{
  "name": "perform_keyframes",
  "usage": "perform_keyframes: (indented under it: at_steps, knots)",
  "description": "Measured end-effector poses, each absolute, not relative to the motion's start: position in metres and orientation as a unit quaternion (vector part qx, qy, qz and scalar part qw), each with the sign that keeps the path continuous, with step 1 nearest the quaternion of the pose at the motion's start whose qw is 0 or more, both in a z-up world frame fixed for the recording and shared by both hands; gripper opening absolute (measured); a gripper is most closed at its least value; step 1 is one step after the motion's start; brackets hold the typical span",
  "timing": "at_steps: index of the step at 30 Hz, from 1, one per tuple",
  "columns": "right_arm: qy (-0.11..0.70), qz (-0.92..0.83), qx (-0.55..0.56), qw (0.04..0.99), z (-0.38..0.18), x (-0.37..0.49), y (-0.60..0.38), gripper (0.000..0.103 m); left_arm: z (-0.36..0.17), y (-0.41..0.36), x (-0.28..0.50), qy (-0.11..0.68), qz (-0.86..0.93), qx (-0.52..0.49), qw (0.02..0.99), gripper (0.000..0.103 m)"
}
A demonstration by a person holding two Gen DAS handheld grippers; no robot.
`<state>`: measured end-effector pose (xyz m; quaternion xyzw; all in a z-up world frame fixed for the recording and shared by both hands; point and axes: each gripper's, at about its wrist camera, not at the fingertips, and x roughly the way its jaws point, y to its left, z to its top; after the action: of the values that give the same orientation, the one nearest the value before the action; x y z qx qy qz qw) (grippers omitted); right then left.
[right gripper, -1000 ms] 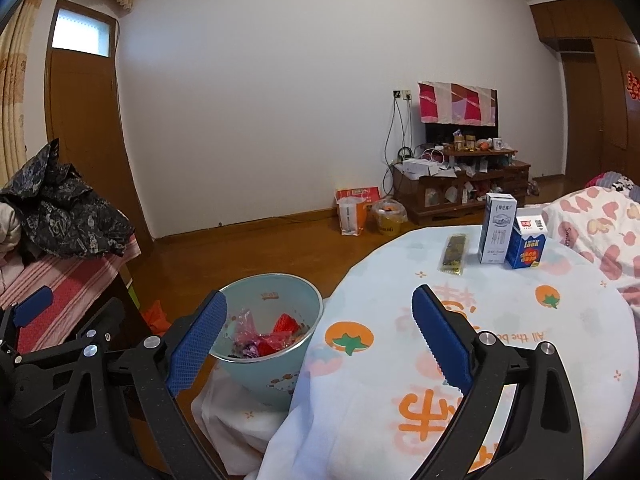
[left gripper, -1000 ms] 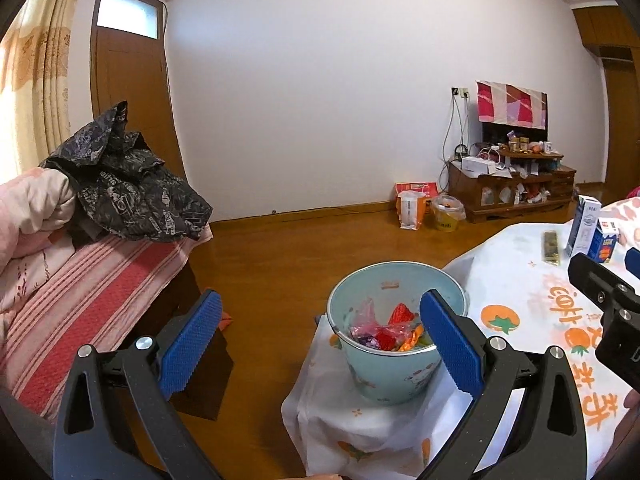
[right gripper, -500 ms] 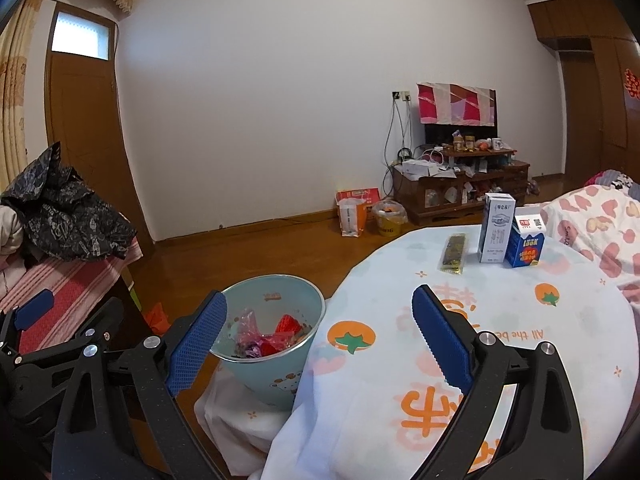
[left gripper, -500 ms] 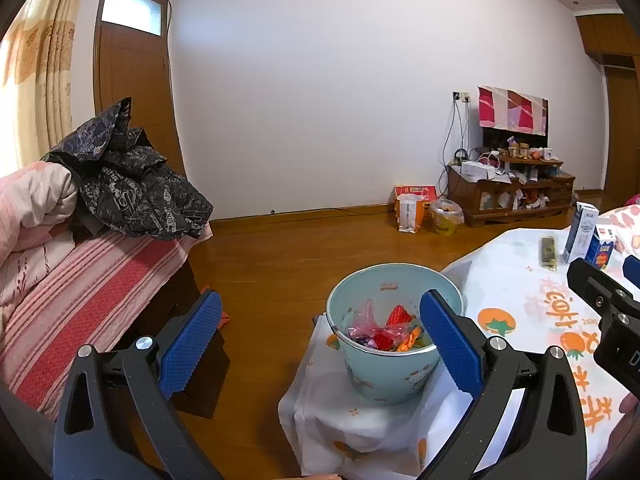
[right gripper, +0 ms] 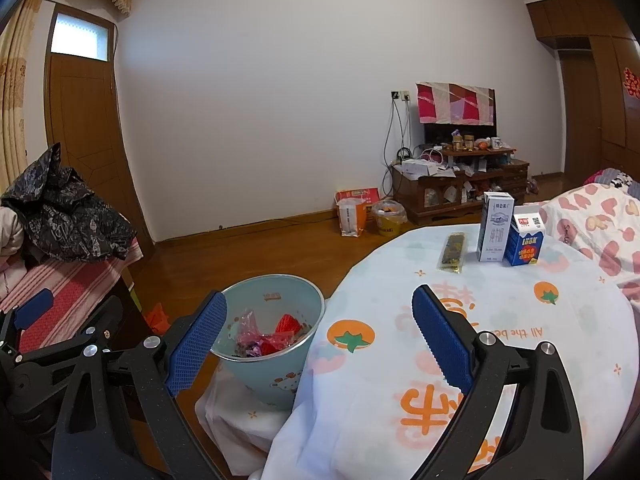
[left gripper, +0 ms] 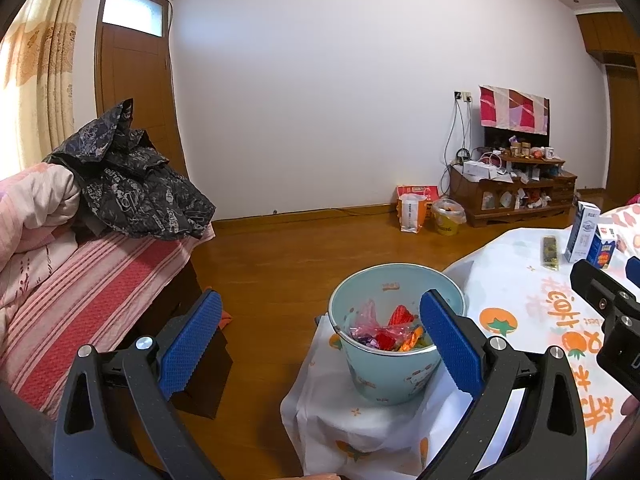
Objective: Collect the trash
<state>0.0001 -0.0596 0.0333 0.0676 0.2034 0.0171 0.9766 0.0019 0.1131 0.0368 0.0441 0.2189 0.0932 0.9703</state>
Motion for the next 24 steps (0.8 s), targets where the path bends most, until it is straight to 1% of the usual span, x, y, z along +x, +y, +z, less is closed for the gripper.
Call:
perform_keyframes:
  at_steps: [24]
  knots:
    - [0.202, 0.013, 0.071, 0.977, 0.0340, -0.0041, -0.0629, 0.092, 0.0378, 0.1146, -0.0008, 0.215, 0.097, 0.039, 0.971, 0.097]
